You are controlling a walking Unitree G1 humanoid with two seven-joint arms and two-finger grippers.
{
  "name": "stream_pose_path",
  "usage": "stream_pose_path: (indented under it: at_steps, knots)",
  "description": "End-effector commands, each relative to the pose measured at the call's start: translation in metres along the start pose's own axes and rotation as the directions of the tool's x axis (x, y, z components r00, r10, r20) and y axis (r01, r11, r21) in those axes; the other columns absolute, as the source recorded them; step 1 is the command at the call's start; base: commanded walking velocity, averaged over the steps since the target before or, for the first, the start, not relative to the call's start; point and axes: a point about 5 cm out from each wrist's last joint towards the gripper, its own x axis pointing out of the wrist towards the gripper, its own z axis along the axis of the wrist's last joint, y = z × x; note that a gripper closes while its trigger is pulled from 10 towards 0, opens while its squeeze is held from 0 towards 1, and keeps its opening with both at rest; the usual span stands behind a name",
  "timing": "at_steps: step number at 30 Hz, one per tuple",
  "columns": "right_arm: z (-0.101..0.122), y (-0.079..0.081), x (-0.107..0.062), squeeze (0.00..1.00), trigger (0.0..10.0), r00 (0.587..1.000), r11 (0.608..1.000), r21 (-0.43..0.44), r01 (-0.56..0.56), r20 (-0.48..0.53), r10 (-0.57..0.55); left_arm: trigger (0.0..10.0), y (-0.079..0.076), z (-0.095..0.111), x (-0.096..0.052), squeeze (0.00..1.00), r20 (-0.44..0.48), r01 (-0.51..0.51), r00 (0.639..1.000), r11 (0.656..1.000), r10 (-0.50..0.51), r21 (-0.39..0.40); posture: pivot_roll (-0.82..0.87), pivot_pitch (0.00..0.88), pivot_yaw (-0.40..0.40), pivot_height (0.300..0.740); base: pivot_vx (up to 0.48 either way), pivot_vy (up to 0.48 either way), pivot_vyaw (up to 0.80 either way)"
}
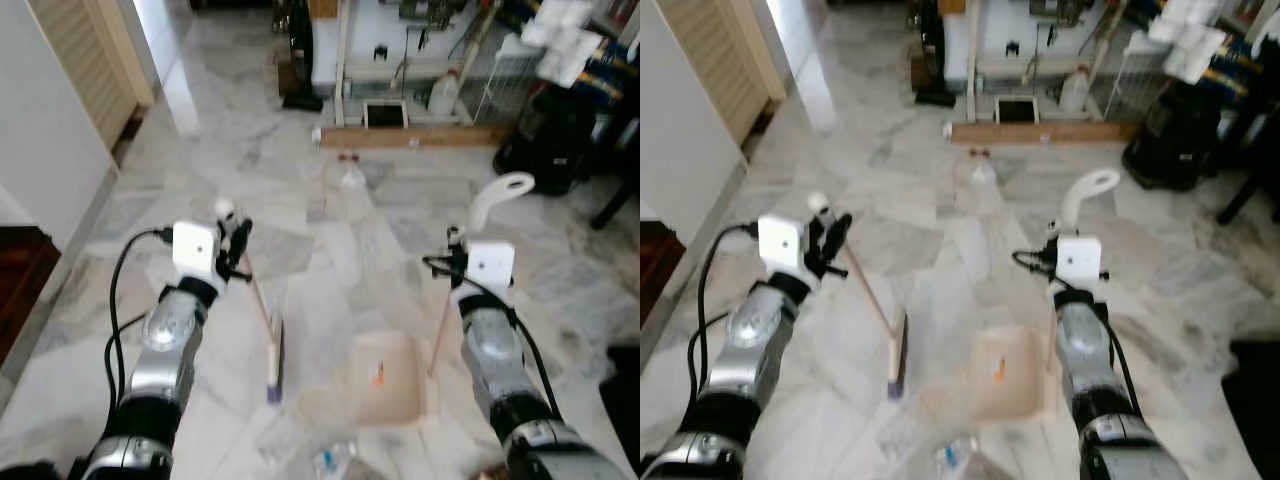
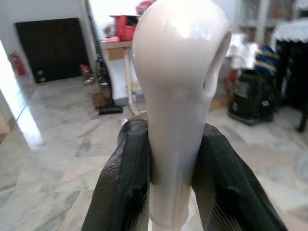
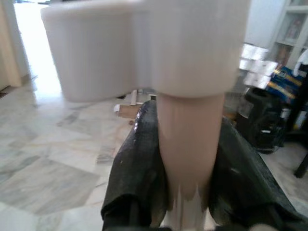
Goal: Sweep floor
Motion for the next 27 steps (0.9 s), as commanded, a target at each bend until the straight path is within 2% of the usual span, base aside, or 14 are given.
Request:
stream_pose_path:
  at_steps: [1, 6, 13, 20, 22, 27]
  knots:
    - [-0.006, -0.002, -0.003, 0.00, 10.0, 1.000, 1.000, -0.013, -0.013, -0.027, 0.012, 10.0, -0.001, 0.001, -0.001, 0.00, -0.002, 0.029, 1.000, 0.999, -0.029, 0.022, 0.05, 0.068, 0.017, 0.740, 0.000, 0.000, 0.00]
    - [-0.021, 0.000, -0.015, 0.00, 10.0, 0.995, 0.995, -0.071, -0.070, -0.082, 0.064, 10.0, -0.004, -0.003, -0.004, 0.00, -0.021, 0.042, 0.999, 0.999, -0.041, 0.027, 0.06, 0.075, 0.016, 0.740, 0.000, 0.000, 0.00]
    - [-0.035, 0.012, -0.031, 0.00, 10.0, 0.983, 0.980, -0.121, -0.160, -0.113, 0.146, 10.0, -0.005, -0.006, -0.008, 0.00, -0.039, 0.062, 0.997, 0.997, -0.060, 0.046, 0.07, 0.087, 0.021, 0.740, 0.000, 0.000, 0.00]
    - [-0.042, 0.016, -0.041, 0.00, 10.0, 0.983, 0.978, -0.143, -0.153, -0.123, 0.136, 10.0, 0.001, -0.016, -0.016, 0.00, -0.083, 0.061, 0.995, 0.997, -0.057, 0.052, 0.07, 0.110, 0.034, 0.740, 0.000, 0.000, 0.00]
    - [-0.043, 0.018, -0.043, 0.00, 10.0, 0.983, 0.971, -0.175, -0.162, -0.113, 0.144, 10.0, 0.004, -0.022, -0.020, 0.00, -0.121, 0.085, 0.990, 0.992, -0.074, 0.089, 0.07, 0.123, 0.040, 0.740, 0.000, 0.000, 0.00]
    - [-0.047, 0.015, -0.051, 0.00, 10.0, 0.985, 0.967, -0.200, -0.155, -0.109, 0.135, 10.0, 0.009, -0.022, -0.023, 0.00, -0.143, 0.117, 0.985, 0.985, -0.098, 0.128, 0.08, 0.170, 0.055, 0.740, 0.000, 0.000, 0.00]
